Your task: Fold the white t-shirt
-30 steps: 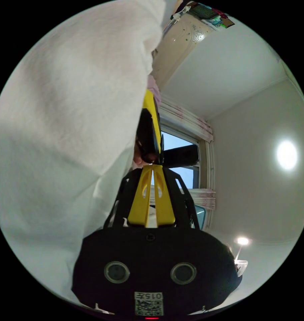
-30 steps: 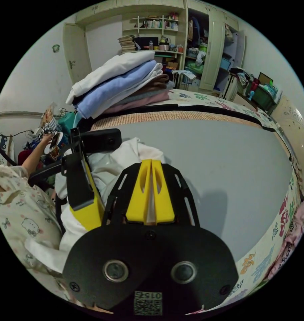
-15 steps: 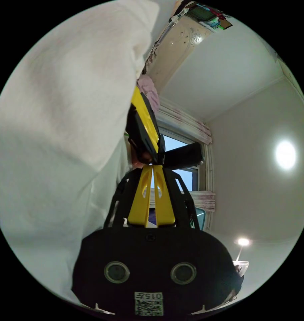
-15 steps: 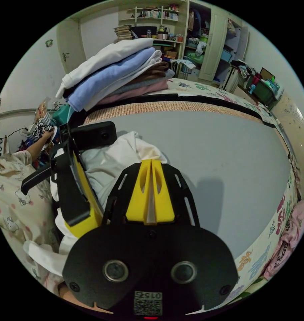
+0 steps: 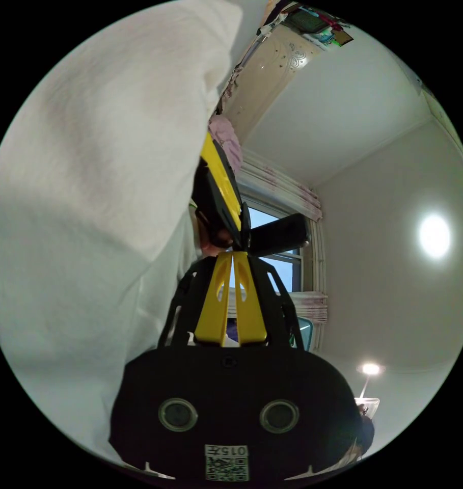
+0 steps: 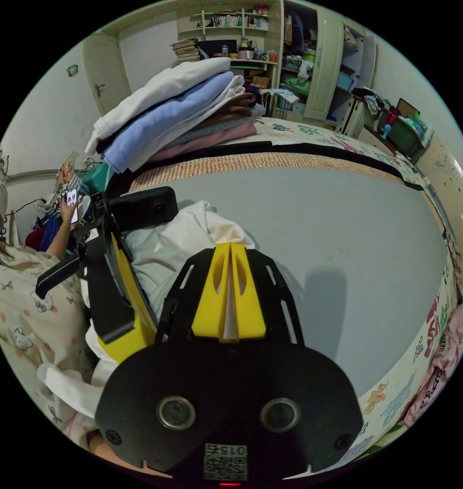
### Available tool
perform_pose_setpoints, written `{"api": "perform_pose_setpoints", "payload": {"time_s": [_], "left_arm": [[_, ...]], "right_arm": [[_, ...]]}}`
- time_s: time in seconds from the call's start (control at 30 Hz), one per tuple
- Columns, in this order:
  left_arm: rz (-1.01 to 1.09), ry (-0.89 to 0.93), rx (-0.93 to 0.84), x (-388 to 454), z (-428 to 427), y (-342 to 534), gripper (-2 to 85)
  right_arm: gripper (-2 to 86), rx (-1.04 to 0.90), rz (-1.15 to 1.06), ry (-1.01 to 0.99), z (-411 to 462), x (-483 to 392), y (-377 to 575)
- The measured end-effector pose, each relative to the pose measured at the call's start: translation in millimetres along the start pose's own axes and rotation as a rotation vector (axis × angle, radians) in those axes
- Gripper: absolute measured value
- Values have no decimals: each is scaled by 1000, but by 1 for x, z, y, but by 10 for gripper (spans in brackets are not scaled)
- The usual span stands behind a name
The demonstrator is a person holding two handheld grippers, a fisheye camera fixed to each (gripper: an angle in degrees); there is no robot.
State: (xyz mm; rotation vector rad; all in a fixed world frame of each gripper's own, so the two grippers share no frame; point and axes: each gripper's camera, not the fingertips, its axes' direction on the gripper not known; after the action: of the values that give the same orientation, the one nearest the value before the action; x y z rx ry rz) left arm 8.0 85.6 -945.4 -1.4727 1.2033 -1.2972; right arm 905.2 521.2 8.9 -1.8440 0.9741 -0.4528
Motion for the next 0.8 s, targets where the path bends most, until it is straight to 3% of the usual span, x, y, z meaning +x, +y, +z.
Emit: {"api": "perform_pose_setpoints", "payload": {"time_s": [0.8], "left_arm": [[-3, 1, 2, 17, 1, 43, -9]], "right_arm": [[-10, -5, 10, -13, 3, 6, 18]]}}
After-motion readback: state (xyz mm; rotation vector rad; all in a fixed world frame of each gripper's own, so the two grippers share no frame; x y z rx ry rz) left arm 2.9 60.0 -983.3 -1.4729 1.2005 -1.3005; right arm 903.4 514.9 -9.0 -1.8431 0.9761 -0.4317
